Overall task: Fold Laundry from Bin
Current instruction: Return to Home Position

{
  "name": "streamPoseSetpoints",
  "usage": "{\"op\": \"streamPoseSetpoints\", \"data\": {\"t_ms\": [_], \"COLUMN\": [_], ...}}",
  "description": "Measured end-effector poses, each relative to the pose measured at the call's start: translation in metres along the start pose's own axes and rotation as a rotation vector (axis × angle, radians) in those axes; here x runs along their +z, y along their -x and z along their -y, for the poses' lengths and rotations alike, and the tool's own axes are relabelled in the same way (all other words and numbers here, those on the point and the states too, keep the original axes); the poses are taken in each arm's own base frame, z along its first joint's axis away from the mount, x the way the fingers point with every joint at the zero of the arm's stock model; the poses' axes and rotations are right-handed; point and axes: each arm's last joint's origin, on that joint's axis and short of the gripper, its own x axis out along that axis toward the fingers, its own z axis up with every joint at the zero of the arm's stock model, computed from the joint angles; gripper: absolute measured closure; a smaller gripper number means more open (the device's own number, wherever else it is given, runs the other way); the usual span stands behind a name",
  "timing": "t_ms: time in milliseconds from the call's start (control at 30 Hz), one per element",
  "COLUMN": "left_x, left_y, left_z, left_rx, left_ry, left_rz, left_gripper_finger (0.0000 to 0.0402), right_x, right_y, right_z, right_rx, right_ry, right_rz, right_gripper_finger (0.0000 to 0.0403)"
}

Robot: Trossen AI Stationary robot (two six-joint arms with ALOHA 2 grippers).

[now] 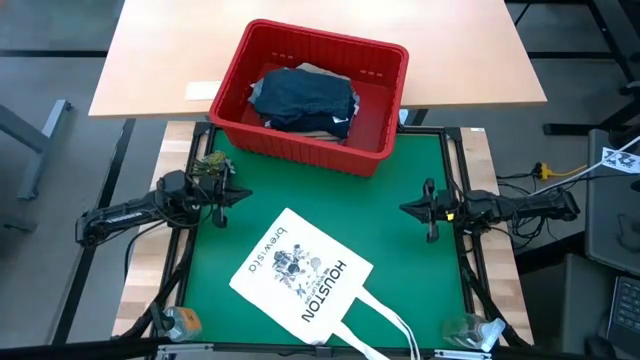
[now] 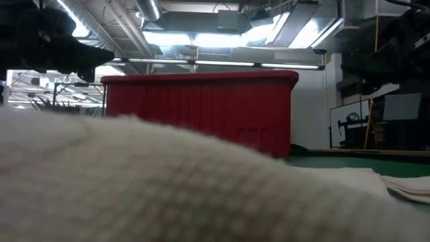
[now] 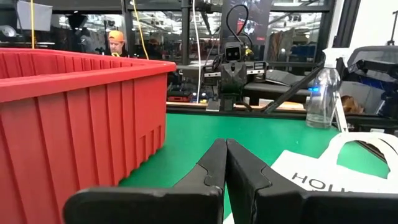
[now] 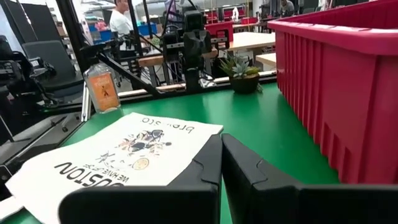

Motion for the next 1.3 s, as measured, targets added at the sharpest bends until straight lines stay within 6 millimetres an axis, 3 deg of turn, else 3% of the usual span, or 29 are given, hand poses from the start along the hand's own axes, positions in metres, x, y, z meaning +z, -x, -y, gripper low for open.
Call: {"op": "streamPoseSetpoints", "data": {"t_ms": [433,1300], "left_x": [0.0,0.001], "left_y": [0.0,-0.001], "left_z": [0.001,0.021], "left_rx": [-0.007,-0.201], "left_ry": [-0.001,0.008], "left_rz": [0.002,0.008], "left_gripper_finger": [0.04,0.04], "right_x": [0.0,0.006], "right_y": [0.0,0.005], "right_z": [0.0,0.0], "right_rx": [0.0,0.01], "right_ry": [-0.001,-0.017], "right_rz": [-0.001,0.078], "right_gripper_finger": [0.0393,0.0393]}}
